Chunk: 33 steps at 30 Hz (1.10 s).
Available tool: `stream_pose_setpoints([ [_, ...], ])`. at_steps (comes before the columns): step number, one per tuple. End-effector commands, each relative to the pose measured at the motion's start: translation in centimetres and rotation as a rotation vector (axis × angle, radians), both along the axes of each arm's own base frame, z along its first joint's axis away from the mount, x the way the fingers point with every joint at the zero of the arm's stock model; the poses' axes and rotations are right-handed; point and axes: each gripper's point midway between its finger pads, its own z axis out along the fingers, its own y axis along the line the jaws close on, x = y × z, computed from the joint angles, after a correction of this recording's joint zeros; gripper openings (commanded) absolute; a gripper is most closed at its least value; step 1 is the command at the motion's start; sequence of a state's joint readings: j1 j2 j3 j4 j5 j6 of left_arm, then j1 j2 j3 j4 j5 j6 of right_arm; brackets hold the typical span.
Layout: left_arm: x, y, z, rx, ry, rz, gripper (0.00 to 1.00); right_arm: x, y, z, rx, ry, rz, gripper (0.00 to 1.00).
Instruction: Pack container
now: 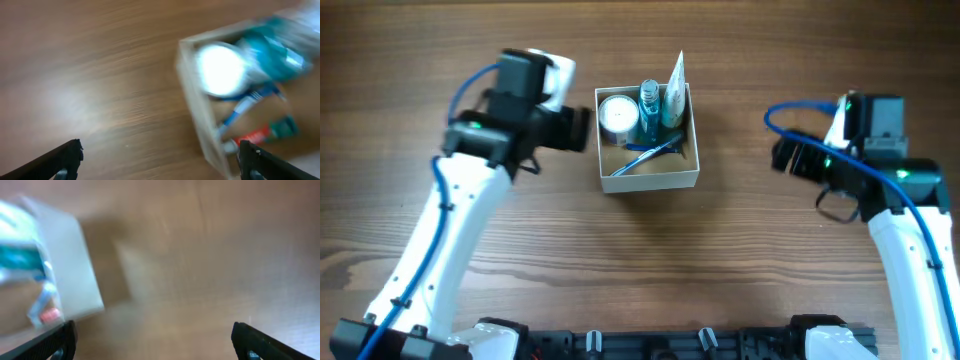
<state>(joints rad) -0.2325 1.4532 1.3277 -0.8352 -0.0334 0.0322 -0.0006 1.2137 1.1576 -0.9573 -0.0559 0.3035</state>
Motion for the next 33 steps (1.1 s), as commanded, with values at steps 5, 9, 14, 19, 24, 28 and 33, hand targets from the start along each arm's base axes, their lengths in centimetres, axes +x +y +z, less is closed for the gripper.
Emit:
stream_pose_setpoints([
  [5,0.8,10.0,0.2,-0.138,0.000,0.469,1.00,5.6,-0.1,6.7,-0.126,-0.326,0.076,1.00],
  [9,0.3,11.3,-0.1,-0.141,0.018,0.503,1.00,5.2,0.9,6.5,-0.130,-0.315,0.175,1.00],
  [14,-1.4,11.1,1.0,-0.130,0.021,0.475,1.00,2.5,0.0,6.4,-0.094,-0.267,0.061,1.00],
  [19,-4.4,8.4,3.7,-0.207,-0.066,0.315,1.00,-2.5,0.0,7.4,-0.078,-0.352,0.021,1.00],
  [24,-10.6,6.9,3.8,-0.221,-0.189,0.206,1.00,-9.0,-0.9,6.4,-0.123,-0.469,-0.007,1.00],
  [28,-14.7,6.4,4.2,-0.248,-0.355,0.188,1.00,-12.4,-0.7,6.0,-0.034,-0.587,-0.042,1.00],
  [33,-17.0,6.3,6.6,-0.261,-0.507,0.175,1.00,-14.4,-0.8,5.2,0.049,-0.581,-0.112,1.00],
])
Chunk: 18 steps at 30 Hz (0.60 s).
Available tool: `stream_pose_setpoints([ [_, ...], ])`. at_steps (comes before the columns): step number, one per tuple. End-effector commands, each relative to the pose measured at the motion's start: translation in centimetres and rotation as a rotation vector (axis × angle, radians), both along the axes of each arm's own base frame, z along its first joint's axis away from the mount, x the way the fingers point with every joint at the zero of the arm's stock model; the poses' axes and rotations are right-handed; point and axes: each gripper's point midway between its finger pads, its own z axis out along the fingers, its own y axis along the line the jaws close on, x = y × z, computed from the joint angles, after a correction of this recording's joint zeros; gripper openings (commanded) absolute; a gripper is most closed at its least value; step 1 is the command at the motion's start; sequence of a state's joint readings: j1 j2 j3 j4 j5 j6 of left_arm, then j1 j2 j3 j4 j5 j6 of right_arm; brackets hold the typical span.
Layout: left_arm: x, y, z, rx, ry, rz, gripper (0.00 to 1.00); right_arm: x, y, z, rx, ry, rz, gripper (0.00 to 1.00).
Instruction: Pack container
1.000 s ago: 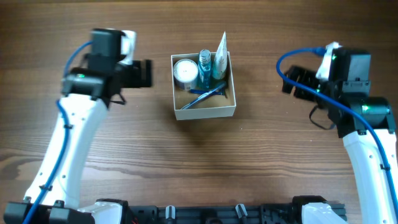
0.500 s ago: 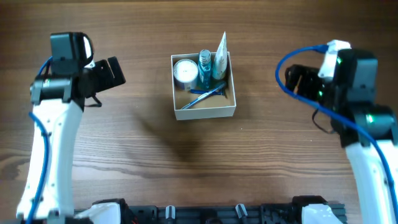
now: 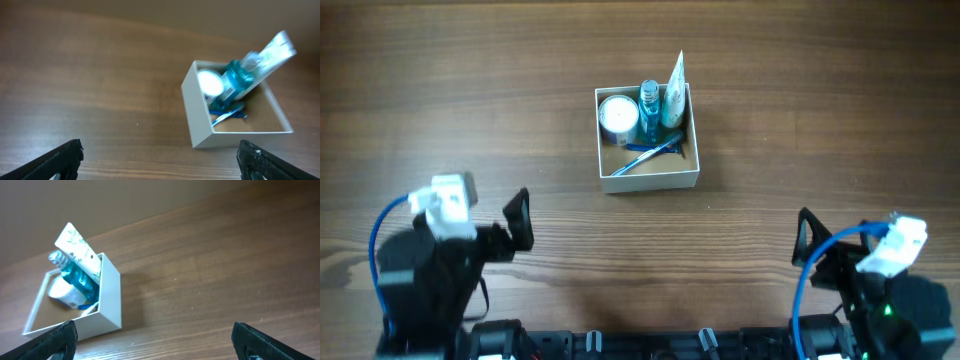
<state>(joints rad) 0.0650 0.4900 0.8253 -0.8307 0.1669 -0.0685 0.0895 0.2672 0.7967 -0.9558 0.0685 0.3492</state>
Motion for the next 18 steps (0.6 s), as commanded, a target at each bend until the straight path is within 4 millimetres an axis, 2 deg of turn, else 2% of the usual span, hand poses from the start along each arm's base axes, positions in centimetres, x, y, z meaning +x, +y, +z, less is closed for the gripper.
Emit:
stream_pose_setpoints([
  [1,-1.7,-0.5,1.2,0.002,-0.087,-0.025,1.00,-1.1,-0.2,-1.1,0.086,0.022,-0.050,1.00],
  [6,-2.4,-0.6,1.2,0.003,-0.097,-0.025,1.00,-1.8,-0.3,-2.6,0.077,0.092,-0.053,1.00],
  [18,-3.8,-0.7,-1.6,-0.008,0.032,-0.025,1.00,-1.9,-0.3,-2.9,0.076,0.106,-0.054,1.00],
])
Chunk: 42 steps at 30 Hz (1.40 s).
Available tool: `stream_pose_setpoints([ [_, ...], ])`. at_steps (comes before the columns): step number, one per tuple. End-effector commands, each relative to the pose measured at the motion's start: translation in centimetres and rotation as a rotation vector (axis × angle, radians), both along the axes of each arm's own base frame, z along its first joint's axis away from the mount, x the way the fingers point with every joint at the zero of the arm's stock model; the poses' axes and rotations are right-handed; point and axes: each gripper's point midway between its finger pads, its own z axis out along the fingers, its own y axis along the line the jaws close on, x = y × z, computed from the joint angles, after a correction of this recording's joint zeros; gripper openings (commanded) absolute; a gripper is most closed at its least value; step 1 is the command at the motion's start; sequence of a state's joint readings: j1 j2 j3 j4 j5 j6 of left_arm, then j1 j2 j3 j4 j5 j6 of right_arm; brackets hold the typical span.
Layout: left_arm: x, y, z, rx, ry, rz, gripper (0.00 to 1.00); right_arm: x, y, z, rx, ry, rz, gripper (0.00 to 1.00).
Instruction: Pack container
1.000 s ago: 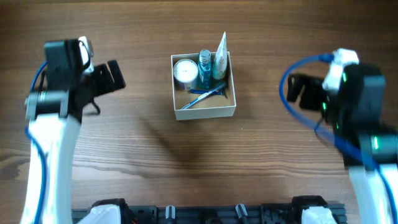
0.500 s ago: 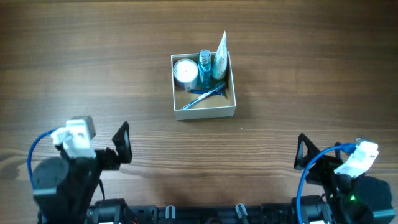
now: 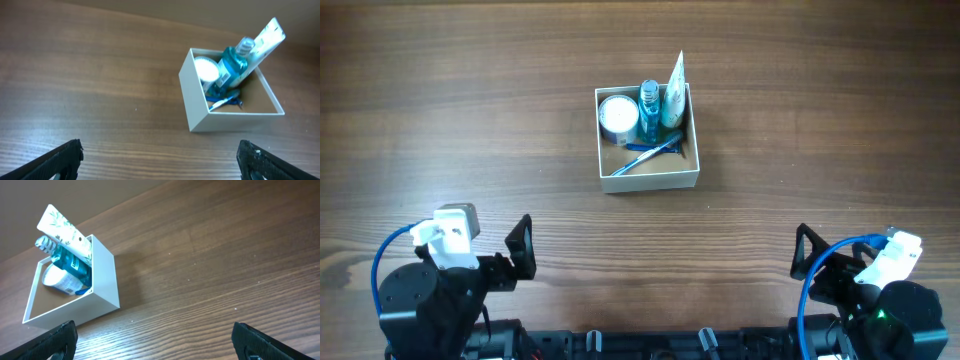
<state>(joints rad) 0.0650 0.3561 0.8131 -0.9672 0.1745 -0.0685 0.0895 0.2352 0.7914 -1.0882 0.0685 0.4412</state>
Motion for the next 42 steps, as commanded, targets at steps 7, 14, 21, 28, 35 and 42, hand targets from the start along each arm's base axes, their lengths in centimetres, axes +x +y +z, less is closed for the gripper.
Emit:
stream_pose_setpoints([
  [7,-0.8,-0.3,-1.3,-0.006,0.057,-0.018,1.00,0.2,-0.3,0.4,-0.058,-0.069,0.014,1.00],
  [14,-0.8,-0.3,-1.3,-0.006,0.057,-0.018,1.00,3.4,2.3,-0.3,-0.248,-0.333,0.234,1.00],
  [21,-0.8,-0.3,-1.3,-0.006,0.057,-0.018,1.00,7.3,2.8,0.9,-0.462,-0.599,0.253,1.00],
  [28,-0.8,-0.3,-1.3,-0.006,0.057,-0.018,1.00,9.1,3.5,-3.8,-0.522,-0.640,0.293,1.00],
  [35,-0.8,-0.3,-1.3,-0.006,0.057,-0.018,1.00,9.2,3.4,-5.5,-0.524,-0.571,0.305,1.00],
  [42,-0.8,-0.3,-1.3,-0.006,0.057,-0.018,1.00,9.3,3.4,-5.6,-0.523,-0.567,0.307,1.00],
])
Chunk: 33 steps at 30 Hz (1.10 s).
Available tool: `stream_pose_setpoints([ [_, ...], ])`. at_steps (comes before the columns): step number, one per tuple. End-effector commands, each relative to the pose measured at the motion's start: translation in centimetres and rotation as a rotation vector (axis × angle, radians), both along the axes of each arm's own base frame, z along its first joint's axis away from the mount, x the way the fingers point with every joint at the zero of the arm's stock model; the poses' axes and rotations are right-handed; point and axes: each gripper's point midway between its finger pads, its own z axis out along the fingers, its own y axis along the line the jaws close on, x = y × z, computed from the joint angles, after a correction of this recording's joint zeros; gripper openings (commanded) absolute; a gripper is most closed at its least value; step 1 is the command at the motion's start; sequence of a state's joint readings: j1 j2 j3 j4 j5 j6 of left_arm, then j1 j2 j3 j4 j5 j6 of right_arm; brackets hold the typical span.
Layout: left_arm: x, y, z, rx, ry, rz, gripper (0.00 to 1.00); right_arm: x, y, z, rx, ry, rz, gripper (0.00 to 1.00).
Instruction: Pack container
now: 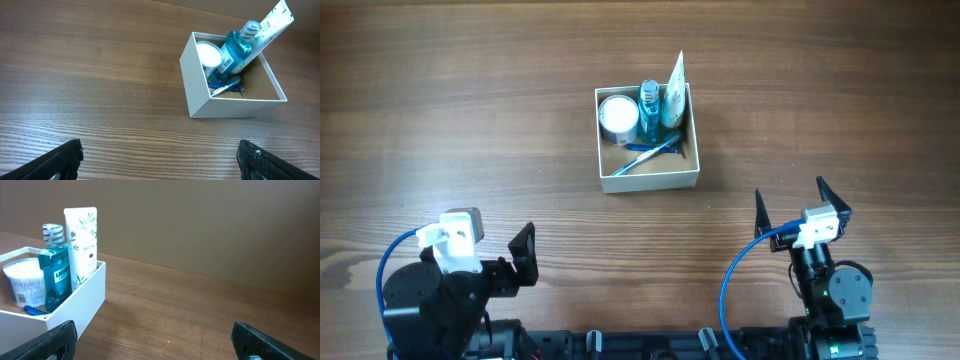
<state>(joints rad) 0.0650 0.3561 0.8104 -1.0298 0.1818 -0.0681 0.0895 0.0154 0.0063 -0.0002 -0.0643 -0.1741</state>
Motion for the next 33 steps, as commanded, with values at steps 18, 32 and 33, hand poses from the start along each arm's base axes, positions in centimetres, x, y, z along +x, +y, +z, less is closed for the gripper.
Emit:
stream_pose_setpoints([
  [18,-0.4,0.0,-0.6,0.005,0.019,-0.003,1.00,-0.1,0.3,0.2,-0.008,-0.011,0.016,1.00],
  [32,5.5,-1.3,-3.1,0.150,-0.503,-0.107,1.00,-0.1,0.3,0.2,-0.008,-0.011,0.016,1.00],
  [33,6.0,-1.3,-2.8,0.156,-0.556,-0.099,1.00,-0.1,0.3,0.2,-0.008,-0.012,0.016,1.00],
])
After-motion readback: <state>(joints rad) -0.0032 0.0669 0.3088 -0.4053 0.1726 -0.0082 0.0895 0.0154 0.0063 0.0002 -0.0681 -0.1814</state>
